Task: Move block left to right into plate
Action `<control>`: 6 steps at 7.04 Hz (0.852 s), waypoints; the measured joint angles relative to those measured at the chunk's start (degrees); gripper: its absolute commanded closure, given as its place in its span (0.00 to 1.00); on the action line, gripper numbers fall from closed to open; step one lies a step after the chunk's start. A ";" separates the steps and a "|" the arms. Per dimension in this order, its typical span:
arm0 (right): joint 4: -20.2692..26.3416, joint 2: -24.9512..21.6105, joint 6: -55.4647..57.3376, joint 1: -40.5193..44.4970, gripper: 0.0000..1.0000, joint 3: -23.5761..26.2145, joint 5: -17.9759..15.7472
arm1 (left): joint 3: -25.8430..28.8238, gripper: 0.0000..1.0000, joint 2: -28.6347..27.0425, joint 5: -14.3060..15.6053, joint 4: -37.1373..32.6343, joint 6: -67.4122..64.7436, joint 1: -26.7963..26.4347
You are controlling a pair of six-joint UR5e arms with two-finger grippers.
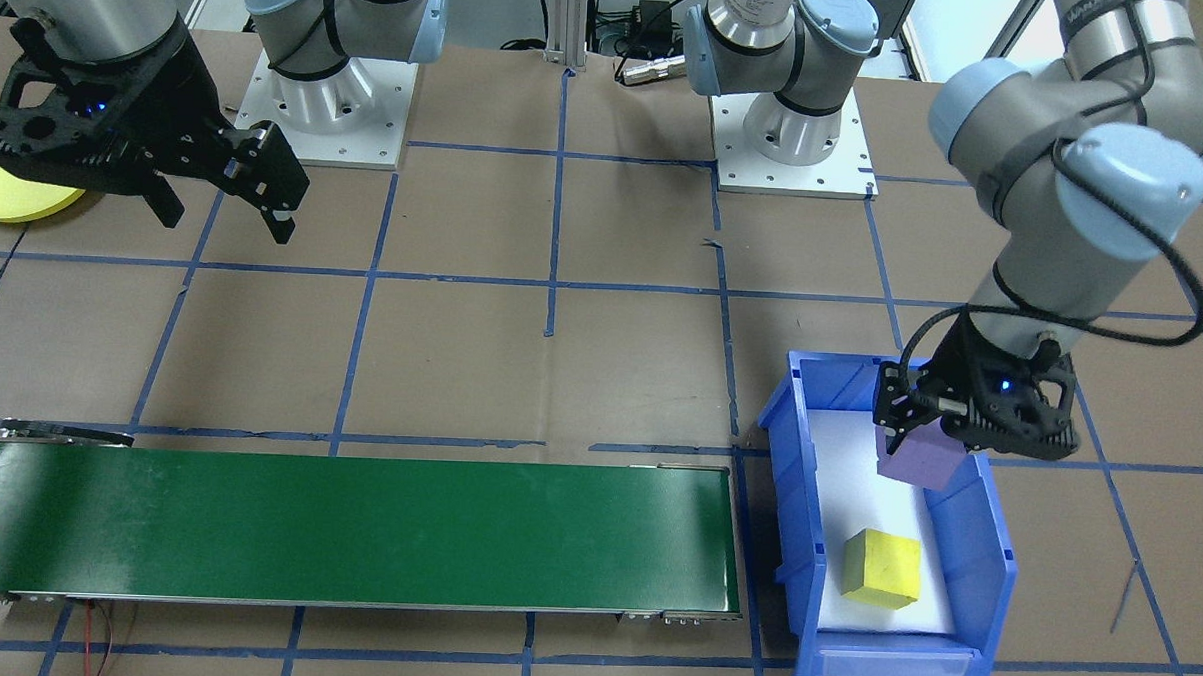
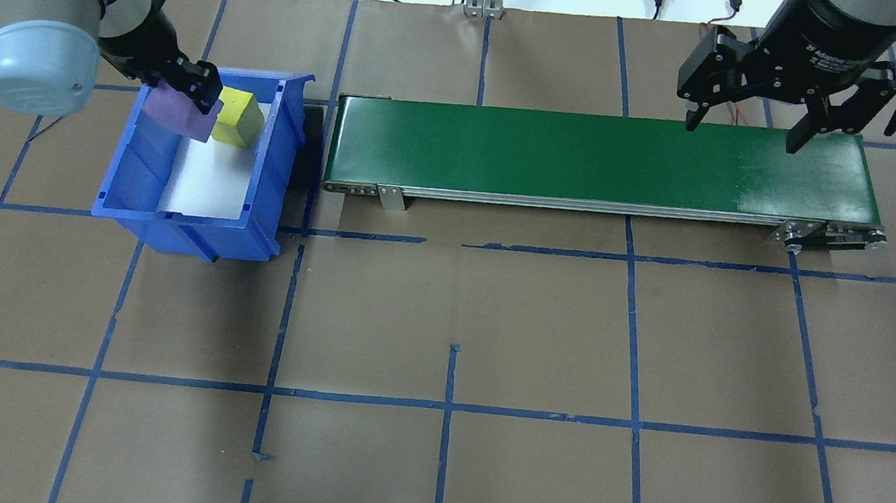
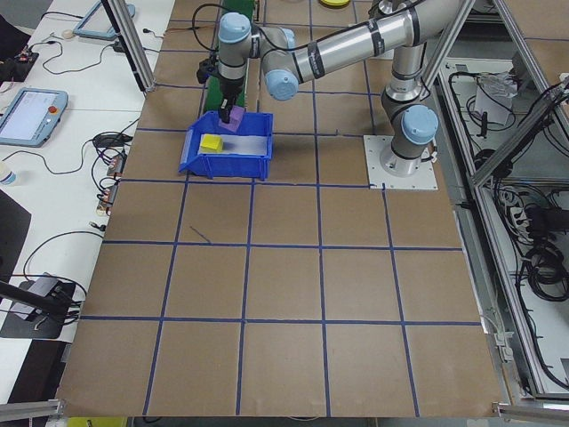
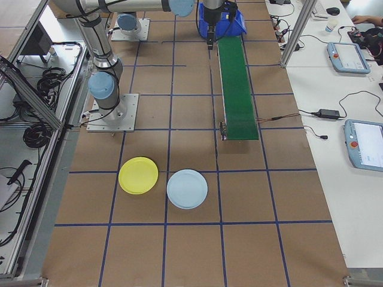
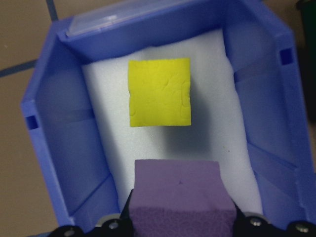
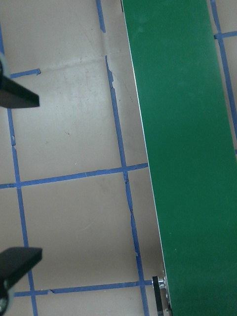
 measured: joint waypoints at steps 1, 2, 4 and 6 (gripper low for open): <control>0.00 -0.02 -0.02 -0.03 0.00 0.00 -0.18 | 0.34 0.65 1.48 -4.33 0.26 -2.50 -0.55; -0.02 -0.05 -0.02 -0.04 0.00 0.00 -0.29 | 0.65 0.65 1.62 -7.86 0.37 -6.07 -1.56; -0.04 -0.05 -0.06 -0.11 0.00 0.00 -0.57 | 0.80 0.65 -0.82 -10.02 1.95 -13.01 -6.71; -0.04 -0.08 -0.07 -0.13 0.00 0.00 -0.65 | 0.49 0.65 -8.02 -9.65 11.35 -22.35 -14.16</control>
